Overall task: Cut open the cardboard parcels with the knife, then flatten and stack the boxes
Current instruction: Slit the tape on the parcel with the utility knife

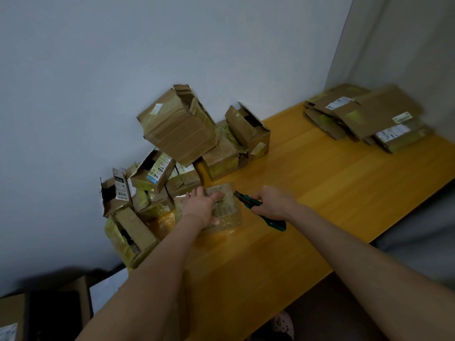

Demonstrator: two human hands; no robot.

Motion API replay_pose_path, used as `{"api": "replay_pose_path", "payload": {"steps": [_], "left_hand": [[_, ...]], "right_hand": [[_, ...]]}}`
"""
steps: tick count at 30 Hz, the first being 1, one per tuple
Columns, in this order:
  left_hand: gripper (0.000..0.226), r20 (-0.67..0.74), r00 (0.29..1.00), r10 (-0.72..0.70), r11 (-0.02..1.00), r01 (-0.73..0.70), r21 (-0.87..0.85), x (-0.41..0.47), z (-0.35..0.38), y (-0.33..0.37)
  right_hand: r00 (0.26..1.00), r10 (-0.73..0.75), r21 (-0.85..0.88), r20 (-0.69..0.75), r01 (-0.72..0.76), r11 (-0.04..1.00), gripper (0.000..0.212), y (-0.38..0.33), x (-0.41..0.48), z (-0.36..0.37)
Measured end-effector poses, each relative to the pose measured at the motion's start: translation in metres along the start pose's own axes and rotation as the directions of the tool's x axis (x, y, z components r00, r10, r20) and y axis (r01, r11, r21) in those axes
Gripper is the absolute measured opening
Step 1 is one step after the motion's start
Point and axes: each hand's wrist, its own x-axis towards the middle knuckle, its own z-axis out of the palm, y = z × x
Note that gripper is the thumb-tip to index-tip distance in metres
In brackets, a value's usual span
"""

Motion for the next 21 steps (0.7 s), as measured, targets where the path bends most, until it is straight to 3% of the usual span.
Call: {"api": "replay_pose_path", "payload": {"steps": [3,12,18,21], "left_hand": [[0.086,-0.008,1.0,0.001,1.0,-0.001,-0.008,-0.001,0.001,0.0],[0.088,-0.009,1.0,-0.009,1.0,0.008,-0.018,0.001,0.002,-0.001],[0.108,-0.027,0.999,-0.033,0.999,0.032,-0.04,0.003,0.003,-0.003],[0.114,-0.025,0.999,-0.044,0.999,0.043,-0.026,0.005,0.002,-0.002]], "right_hand": [[1.0,0.002,-0.039,0.021,-0.001,0.999,0.033,-0.005,-0.005,-0.006],[0.998,0.019,-0.163,0.053,-0.01,0.987,0.02,-0.016,-0.014,-0.01],[0.993,0.042,-0.203,0.112,-0.019,0.979,0.023,-0.016,-0.019,-0.011],[0.991,0.046,-0.15,0.122,-0.027,0.988,0.036,-0.007,-0.026,-0.009]]}}
